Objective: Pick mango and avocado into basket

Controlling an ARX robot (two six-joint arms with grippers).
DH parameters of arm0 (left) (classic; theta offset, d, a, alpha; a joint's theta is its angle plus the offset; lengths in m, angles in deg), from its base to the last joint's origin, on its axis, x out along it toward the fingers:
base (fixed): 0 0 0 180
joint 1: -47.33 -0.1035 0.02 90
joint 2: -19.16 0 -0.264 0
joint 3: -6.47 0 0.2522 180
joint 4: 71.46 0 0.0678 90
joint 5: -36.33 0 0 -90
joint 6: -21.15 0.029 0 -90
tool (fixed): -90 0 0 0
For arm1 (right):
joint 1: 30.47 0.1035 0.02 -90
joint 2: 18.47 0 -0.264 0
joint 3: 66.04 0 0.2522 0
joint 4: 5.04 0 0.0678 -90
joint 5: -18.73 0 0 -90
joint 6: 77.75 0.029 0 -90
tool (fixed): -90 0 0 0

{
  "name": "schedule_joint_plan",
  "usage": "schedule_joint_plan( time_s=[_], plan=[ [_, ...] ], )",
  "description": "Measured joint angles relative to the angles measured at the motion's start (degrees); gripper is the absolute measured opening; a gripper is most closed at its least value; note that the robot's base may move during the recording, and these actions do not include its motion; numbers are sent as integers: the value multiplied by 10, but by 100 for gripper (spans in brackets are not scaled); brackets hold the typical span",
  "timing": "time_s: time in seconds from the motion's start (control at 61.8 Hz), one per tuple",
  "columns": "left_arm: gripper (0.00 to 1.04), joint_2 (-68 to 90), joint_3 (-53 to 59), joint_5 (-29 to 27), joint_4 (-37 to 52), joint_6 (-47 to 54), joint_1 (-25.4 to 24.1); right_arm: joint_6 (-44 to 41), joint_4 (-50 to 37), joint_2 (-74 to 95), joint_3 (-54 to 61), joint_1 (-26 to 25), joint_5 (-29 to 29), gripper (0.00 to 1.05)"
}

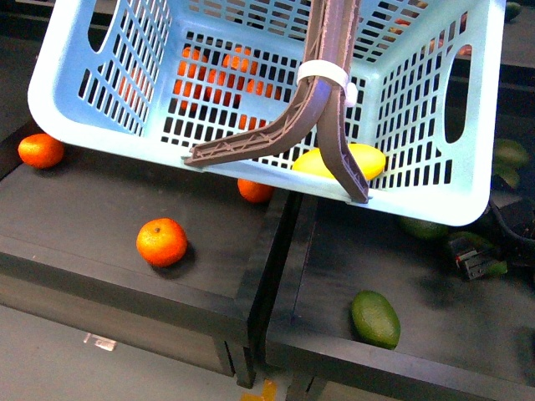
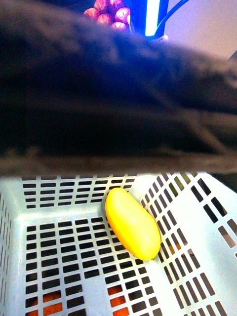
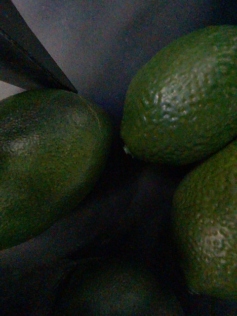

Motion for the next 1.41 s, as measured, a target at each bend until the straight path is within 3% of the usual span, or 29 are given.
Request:
schedule_joint_plan(
  time_s=[0.227,0.437,0.518,1.1,1.408],
  plan=[
    [5,0,0,0,0,0,0,7,-5,0,0,-1,3,97],
    [5,0,0,0,0,0,0,9,-5,0,0,-2,3,70],
    [5,0,0,0,0,0,0,9,-5,0,0,-2,3,65],
    [5,0,0,0,0,0,0,13,-13,0,5,-3,2,63],
    [5,0,0,0,0,0,0,81,-46,-81,59,-4,-35,63]
  ],
)
